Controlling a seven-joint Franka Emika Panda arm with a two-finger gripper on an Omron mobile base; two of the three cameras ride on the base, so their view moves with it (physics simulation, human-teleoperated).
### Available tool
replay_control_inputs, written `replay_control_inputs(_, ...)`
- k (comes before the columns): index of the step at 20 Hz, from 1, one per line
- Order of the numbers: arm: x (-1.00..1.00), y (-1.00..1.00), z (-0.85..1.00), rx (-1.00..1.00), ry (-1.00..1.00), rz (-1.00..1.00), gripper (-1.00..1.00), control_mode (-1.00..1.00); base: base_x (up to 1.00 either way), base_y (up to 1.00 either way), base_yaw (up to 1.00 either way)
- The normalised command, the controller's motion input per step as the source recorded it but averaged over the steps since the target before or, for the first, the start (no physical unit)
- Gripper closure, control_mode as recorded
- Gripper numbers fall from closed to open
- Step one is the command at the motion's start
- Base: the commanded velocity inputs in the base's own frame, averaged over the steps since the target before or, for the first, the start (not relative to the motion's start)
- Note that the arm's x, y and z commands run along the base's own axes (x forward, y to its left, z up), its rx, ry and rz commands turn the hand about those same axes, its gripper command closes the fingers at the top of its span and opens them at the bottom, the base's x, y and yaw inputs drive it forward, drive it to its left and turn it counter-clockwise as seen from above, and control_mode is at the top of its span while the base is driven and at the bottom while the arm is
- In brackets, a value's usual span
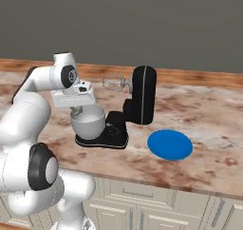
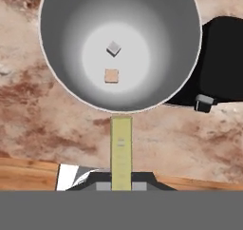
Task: Add butter and sugar cubes to the stand mixer bowl and then turn on the stand mixer to begin making frosting.
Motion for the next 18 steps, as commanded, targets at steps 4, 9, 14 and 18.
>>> replay_control_inputs(4,0.27,0.03,-0.3,0.0,0.0,-0.07,1.0,-1.0,0.0,0.0,0.0)
replay_control_inputs(9,0.24,0.0,-0.24,0.0,0.0,-0.06,1.0,-1.0,0.0,0.0,0.0)
replay_control_inputs(14,0.28,0.0,-0.22,0.0,0.0,-0.05,1.0,-1.0,0.0,0.0,0.0)
replay_control_inputs(18,0.41,0.0,-0.23,0.0,0.0,-0.04,1.0,-1.0,0.0,0.0,0.0)
